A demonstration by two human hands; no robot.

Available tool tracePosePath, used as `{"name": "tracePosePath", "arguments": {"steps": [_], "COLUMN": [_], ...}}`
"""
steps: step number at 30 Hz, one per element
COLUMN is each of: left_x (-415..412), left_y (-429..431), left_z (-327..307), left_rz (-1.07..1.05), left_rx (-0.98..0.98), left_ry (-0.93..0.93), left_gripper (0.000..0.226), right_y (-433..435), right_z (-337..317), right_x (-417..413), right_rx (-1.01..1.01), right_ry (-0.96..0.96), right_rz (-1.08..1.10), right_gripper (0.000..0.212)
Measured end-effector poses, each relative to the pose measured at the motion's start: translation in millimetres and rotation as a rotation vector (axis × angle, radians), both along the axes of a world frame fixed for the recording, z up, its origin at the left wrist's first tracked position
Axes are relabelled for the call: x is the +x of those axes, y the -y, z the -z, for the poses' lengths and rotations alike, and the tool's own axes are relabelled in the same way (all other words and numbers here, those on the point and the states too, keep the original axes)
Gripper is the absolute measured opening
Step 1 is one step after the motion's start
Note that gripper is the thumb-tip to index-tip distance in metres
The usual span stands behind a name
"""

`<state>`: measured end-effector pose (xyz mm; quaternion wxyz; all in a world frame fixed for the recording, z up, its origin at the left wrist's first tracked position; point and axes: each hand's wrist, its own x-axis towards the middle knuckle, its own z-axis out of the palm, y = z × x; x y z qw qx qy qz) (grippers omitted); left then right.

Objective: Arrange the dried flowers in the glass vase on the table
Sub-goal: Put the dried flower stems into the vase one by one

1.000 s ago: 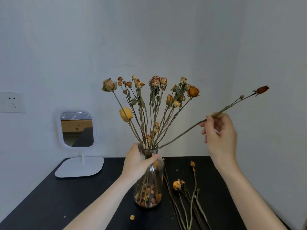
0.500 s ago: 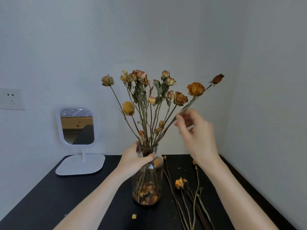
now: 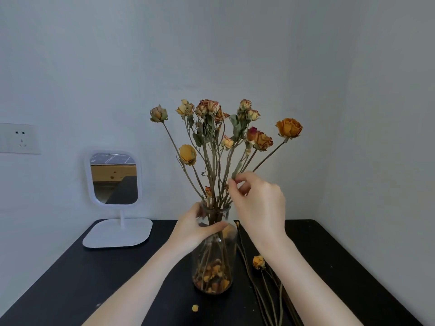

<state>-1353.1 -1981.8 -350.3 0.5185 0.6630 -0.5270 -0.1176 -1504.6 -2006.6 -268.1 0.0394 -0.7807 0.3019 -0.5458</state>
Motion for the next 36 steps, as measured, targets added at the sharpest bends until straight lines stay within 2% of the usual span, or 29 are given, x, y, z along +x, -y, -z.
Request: {"name": "tracePosePath", "arguments": {"steps": [4, 9, 14, 17, 20, 25, 28, 31, 36], "left_x": [-3, -8, -4, -1, 0, 1, 1, 1, 2], "left_y": [1, 0, -3, -6, -6, -6, -5, -5, -3], "left_z": [1, 1, 0, -1, -1, 2, 2, 3, 4], "left_rz": [-0.029, -0.041, 0.016, 0.043, 0.071, 0.090, 0.091, 0.092, 0.088], "left_rx": [-0.017, -0.031, -0.015, 0.016, 0.035, 0.028, 0.017, 0.012, 0.009], "left_ry": [0.023, 0.012, -0.041, -0.048, -0.068, -0.110, -0.118, -0.098, -0.096], "left_gripper": [0.050, 0.038, 0.040, 0.040, 0.041, 0.042, 0.043, 0.043, 0.047], "right_y": [0, 8, 11, 9, 8, 7, 6, 5, 6], "right_z": [11, 21, 26, 26, 24, 27, 29, 28, 29], "right_x": [-2, 7, 13, 12, 12, 17, 20, 21, 22], "right_rx": [0.089, 0.244, 0.306, 0.274, 0.268, 0.266, 0.264, 0.237, 0.218], "right_ry": [0.062, -0.039, -0.109, -0.062, -0.030, -0.103, -0.130, -0.067, -0.102], "right_rz": [-0.001, -0.014, -0.033, -0.052, -0.084, -0.077, -0.078, -0.079, -0.066], "right_gripper": [0.017, 0.022, 0.026, 0.030, 0.028, 0.023, 0.024, 0.030, 0.025]}}
